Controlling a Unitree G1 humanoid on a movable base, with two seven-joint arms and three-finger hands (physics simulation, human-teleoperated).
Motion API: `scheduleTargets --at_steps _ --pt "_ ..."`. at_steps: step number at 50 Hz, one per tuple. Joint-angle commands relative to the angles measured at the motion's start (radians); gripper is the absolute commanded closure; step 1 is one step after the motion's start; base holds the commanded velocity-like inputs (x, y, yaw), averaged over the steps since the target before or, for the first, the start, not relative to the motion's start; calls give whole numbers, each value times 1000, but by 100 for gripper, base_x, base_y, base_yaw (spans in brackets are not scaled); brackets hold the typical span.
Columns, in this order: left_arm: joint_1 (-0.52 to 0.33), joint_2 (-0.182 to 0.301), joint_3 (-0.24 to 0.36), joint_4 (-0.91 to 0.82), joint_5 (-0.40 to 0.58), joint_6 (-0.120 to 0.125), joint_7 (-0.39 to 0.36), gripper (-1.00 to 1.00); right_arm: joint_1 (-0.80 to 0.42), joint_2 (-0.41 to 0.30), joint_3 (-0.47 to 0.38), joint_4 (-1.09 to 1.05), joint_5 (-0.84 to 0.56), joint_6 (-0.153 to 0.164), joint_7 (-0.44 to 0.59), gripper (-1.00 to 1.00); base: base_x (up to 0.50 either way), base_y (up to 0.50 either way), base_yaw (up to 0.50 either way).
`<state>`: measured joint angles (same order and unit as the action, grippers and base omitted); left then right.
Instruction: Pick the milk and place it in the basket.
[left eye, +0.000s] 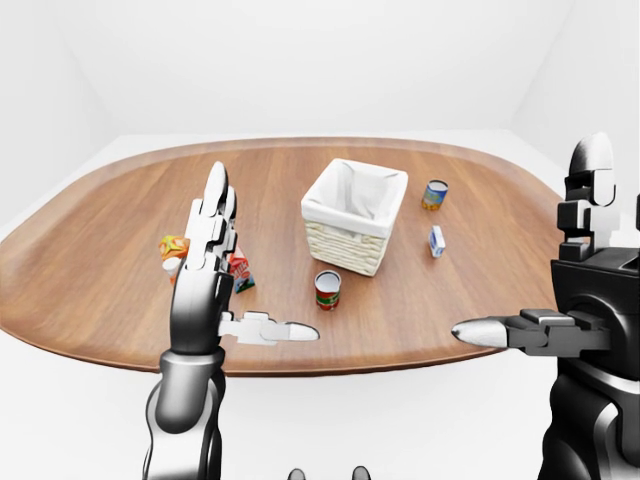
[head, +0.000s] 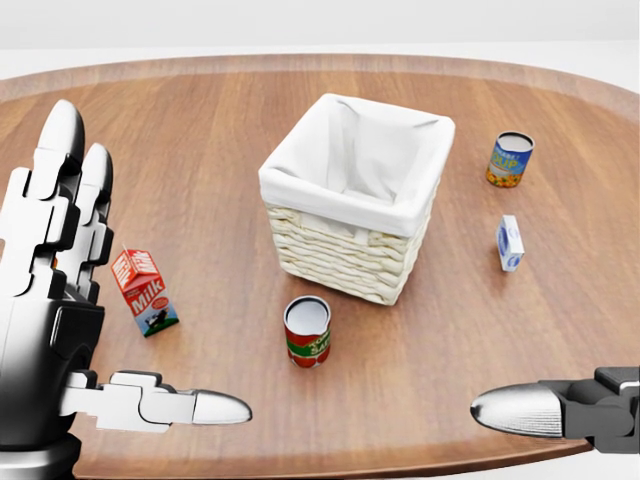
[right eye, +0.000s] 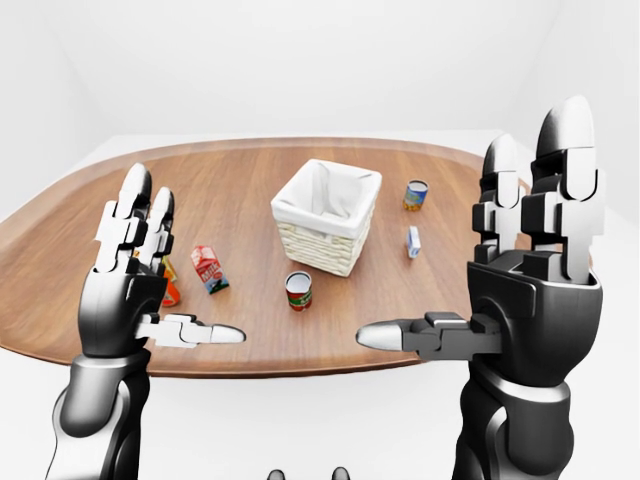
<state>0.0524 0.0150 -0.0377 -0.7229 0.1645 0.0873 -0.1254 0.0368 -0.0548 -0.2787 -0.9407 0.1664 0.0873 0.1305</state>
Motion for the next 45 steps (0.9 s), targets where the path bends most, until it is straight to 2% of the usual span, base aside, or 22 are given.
scheduleTargets --at_steps 1,28,45 --pt "5 -1 -2 10 -8 0 0 -100 7 3 5 1 -4 0 5 -100 17 0 0" --pt "15 0 -17 10 -1 0 -4 -100 14 5 6 -21 -2 0 9 -100 17 0 0" --pt "21 0 -21 13 2 0 -2 -100 10 6 -9 -30 31 0 6 -100 38 0 0"
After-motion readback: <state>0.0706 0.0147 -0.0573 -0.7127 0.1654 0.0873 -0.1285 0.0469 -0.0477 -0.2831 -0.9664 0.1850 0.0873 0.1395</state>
